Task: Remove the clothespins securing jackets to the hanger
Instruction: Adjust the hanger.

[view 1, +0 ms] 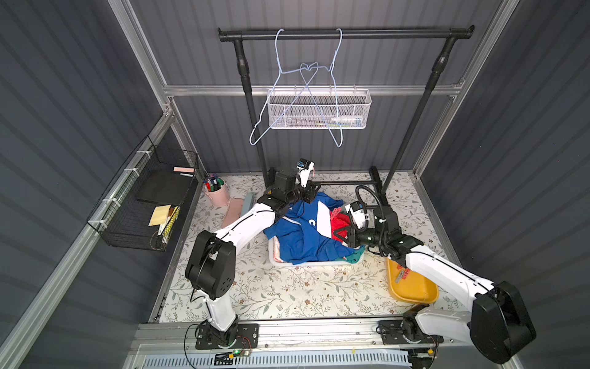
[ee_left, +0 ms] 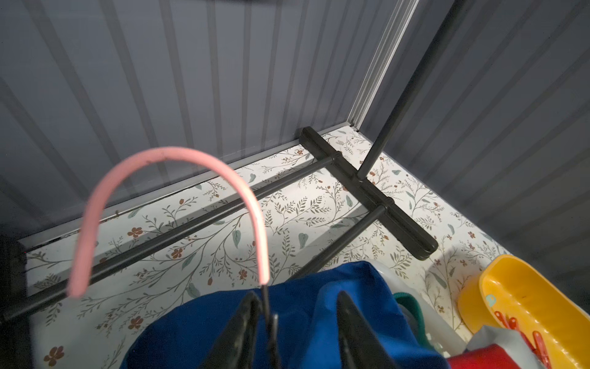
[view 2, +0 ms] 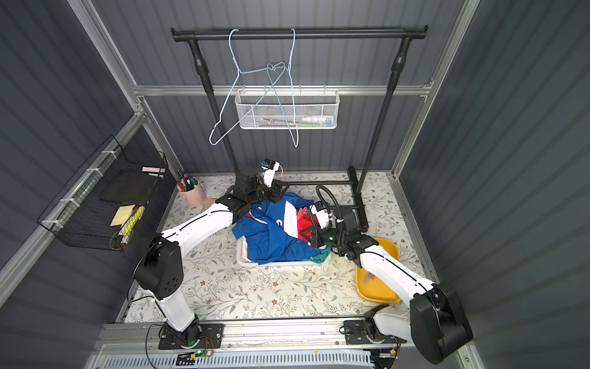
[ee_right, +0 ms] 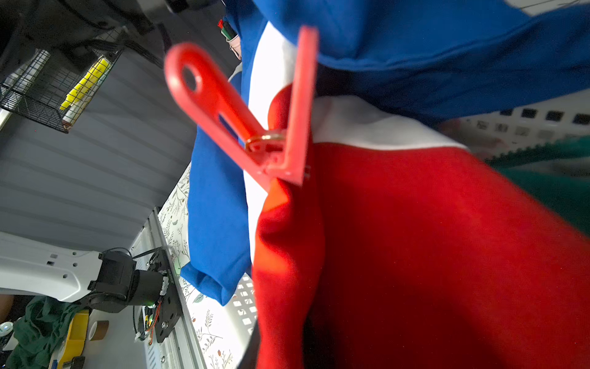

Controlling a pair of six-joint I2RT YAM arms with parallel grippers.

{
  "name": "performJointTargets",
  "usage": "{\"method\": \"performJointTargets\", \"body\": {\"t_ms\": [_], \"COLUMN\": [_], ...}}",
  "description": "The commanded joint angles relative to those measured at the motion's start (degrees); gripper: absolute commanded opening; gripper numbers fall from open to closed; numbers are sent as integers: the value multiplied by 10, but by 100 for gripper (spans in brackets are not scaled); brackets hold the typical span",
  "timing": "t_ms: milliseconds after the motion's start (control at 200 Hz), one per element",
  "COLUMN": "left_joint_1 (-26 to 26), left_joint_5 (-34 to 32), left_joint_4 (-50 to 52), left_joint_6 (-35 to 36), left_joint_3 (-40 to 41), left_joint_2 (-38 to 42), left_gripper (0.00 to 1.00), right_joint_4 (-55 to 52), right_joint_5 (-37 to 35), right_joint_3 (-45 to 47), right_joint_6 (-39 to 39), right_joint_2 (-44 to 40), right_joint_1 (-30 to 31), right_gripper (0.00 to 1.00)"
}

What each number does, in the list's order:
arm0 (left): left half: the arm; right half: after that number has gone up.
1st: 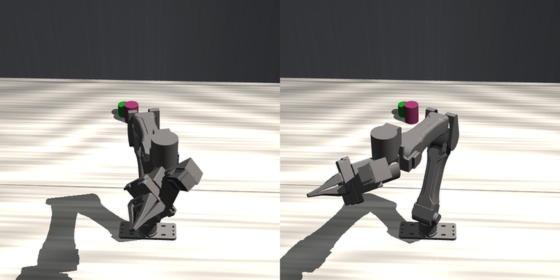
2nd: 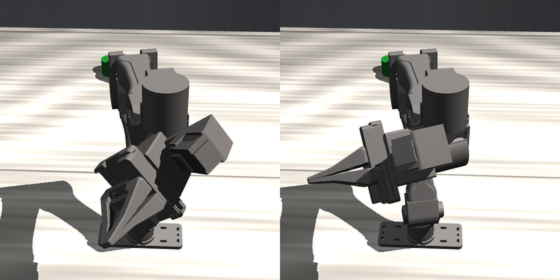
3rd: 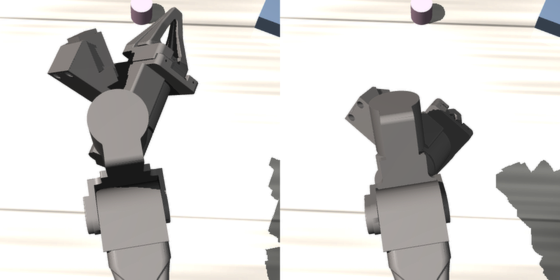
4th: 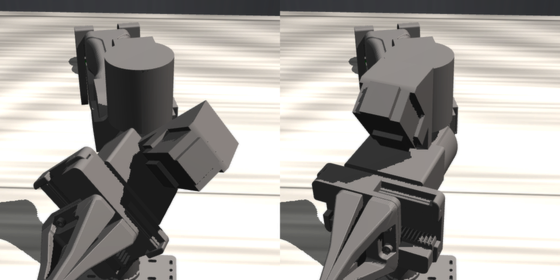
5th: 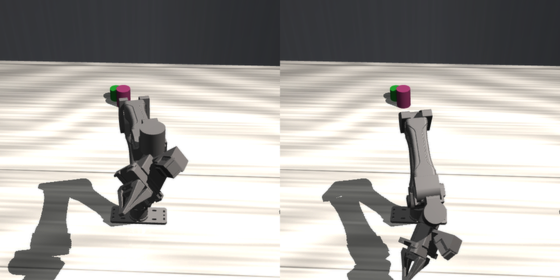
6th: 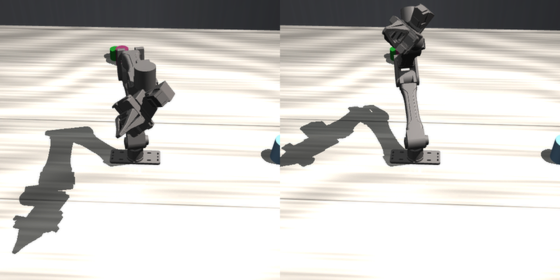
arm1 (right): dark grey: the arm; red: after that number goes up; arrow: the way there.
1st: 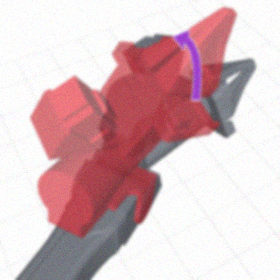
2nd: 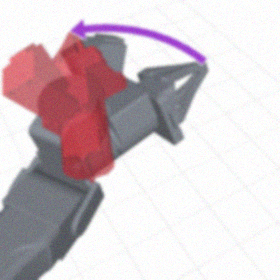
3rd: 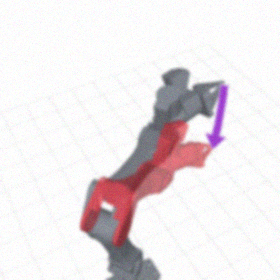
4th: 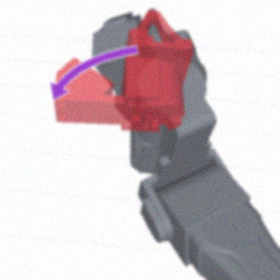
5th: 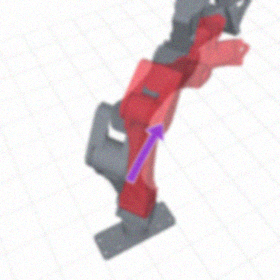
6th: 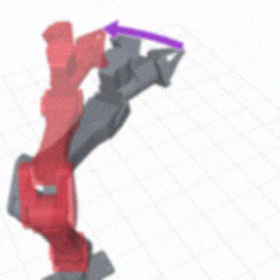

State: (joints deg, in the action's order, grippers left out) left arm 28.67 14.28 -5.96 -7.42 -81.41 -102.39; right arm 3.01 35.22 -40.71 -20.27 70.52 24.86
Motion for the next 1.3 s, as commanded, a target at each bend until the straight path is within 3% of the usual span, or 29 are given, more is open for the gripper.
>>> {"method": "performJointTargets", "body": {"t_ms": [0, 300, 405, 435, 500, 600, 745, 895, 1076, 1296], "left_joint_1": [-4, -6, -7, -6, -6, -6, -6, -6, -6, -6], "left_joint_5": [7, 33, 40, 41, 35, 22, 22, 20, 20, 25], "left_joint_4": [5, -12, -25, -28, -29, -28, -40, -56, -67, -76], "left_joint_6": [6, -13, -25, -29, -31, -34, -41, -50, -56, -59], "left_joint_3": [-23, -10, 2, 6, 14, 33, 56, 69, 74, 76], "left_joint_2": [-8, 1, 10, 13, 16, 21, 29, 36, 33, 32], "left_gripper": [35, 0, 0, 0, 0, 0, 0, 0, 0, 0], "right_joint_4": [-66, -69, -72, -72, -73, -68, -39, 14, 42, 53], "right_joint_5": [18, 5, -9, -13, -23, -43, -41, -2, 38, 14], "right_joint_3": [14, 14, 16, 16, 17, 15, 14, 7, -27, -51], "right_joint_6": [15, 17, 18, 17, 15, 0, -34, -86, -114, -121], "right_joint_2": [-6, -6, -19, -27, -36, -60, -95, -87, -52, -40], "right_joint_1": [7, 8, 8, 8, 8, 6, -19, -54, -52, -30], "right_gripper": [0, 0, 4, 8, 30, 54, 75, 80, 79, 80]}}
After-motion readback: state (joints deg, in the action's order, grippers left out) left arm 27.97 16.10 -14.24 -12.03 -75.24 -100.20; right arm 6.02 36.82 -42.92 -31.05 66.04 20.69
